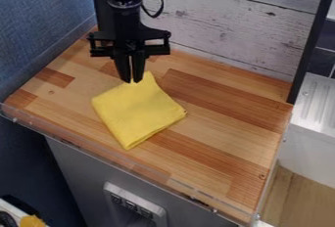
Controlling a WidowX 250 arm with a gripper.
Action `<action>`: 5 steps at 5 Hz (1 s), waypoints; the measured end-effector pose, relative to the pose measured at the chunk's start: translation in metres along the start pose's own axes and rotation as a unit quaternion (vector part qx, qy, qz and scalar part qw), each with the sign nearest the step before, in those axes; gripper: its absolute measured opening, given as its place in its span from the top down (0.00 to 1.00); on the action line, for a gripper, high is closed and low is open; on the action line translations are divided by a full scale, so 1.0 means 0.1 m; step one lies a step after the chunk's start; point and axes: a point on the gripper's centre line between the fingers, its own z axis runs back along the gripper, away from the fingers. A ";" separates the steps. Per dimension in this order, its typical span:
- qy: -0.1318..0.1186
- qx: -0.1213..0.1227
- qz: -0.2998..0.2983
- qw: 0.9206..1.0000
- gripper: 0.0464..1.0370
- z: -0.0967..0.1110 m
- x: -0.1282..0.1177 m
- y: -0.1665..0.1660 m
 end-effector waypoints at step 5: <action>0.034 0.001 -0.003 0.999 0.98 -0.45 -0.03 -0.10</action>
